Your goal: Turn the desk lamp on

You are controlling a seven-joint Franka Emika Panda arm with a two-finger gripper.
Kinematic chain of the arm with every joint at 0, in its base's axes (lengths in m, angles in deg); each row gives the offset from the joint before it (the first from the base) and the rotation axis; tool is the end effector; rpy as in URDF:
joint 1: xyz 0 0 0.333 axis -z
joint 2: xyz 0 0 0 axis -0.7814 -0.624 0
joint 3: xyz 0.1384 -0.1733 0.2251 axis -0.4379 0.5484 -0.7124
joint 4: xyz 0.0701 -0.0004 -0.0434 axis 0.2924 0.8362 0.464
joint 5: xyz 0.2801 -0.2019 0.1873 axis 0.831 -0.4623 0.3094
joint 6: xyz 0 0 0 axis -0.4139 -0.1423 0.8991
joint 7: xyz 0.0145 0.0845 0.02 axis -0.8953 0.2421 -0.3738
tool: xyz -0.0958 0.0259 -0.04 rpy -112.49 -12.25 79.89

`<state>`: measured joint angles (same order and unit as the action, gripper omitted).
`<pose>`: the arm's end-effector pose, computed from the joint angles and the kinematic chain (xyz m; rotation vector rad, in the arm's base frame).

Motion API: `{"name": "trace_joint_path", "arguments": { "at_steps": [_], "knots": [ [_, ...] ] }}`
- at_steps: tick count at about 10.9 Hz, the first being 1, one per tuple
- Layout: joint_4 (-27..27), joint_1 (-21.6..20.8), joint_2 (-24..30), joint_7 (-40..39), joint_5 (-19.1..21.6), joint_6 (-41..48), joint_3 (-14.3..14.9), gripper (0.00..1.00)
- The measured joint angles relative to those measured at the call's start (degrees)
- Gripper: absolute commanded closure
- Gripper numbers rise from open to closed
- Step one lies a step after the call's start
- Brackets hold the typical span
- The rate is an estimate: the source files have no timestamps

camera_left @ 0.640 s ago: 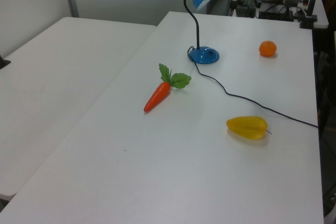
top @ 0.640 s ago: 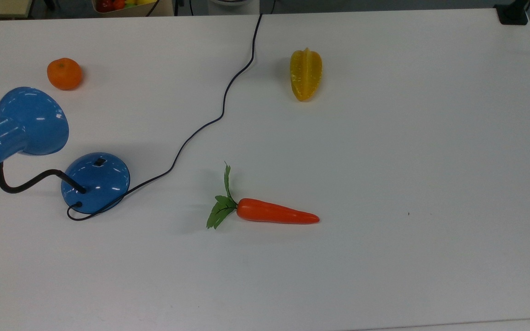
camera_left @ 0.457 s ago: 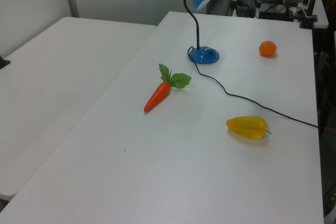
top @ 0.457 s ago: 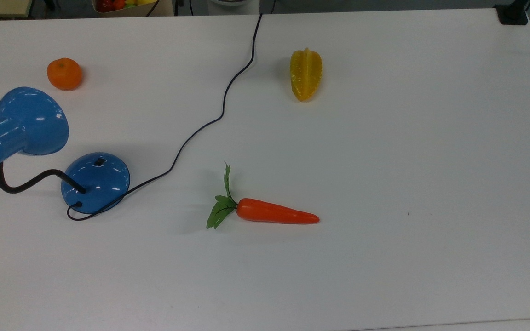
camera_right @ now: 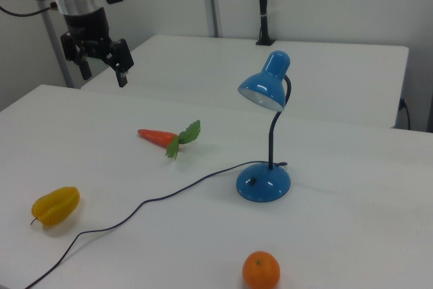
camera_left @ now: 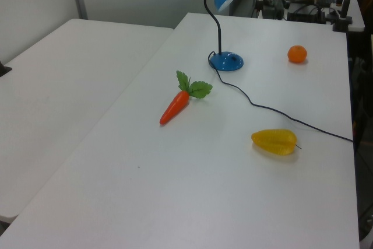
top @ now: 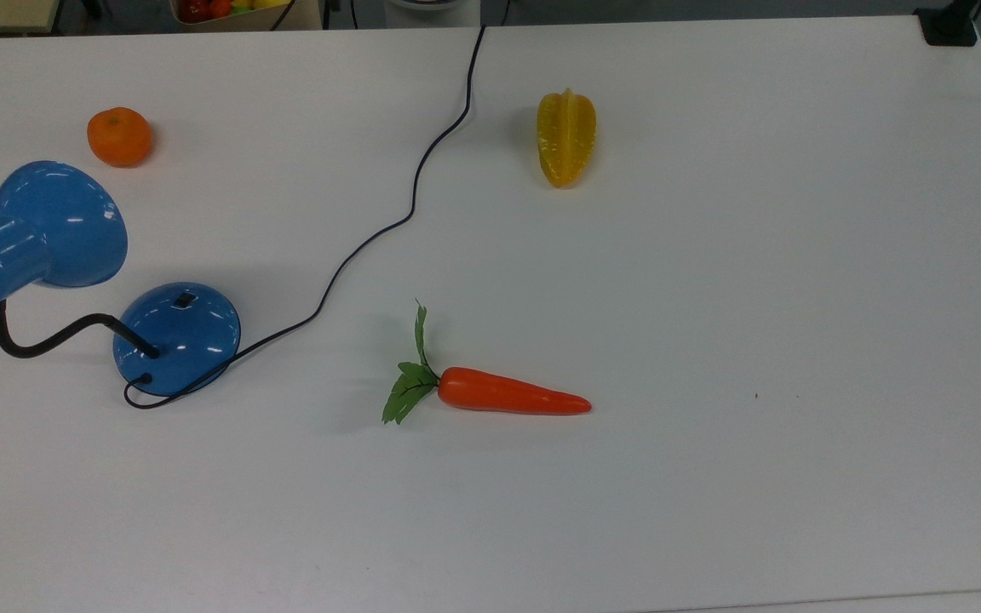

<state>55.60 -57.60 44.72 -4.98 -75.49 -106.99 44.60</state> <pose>0.5589 0.0368 0.6425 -3.0587 -0.1850 -0.1285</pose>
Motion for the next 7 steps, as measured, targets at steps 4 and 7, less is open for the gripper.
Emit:
{"name": "trace_joint_path", "arguments": {
  "at_steps": [4, 7],
  "knots": [
    [0.0, 0.1, 0.2, 0.0, 0.0, 0.0, 0.0, 0.32],
    [0.0, 0.1, 0.2, 0.0, 0.0, 0.0, 0.0, 0.67]
  ]
}}
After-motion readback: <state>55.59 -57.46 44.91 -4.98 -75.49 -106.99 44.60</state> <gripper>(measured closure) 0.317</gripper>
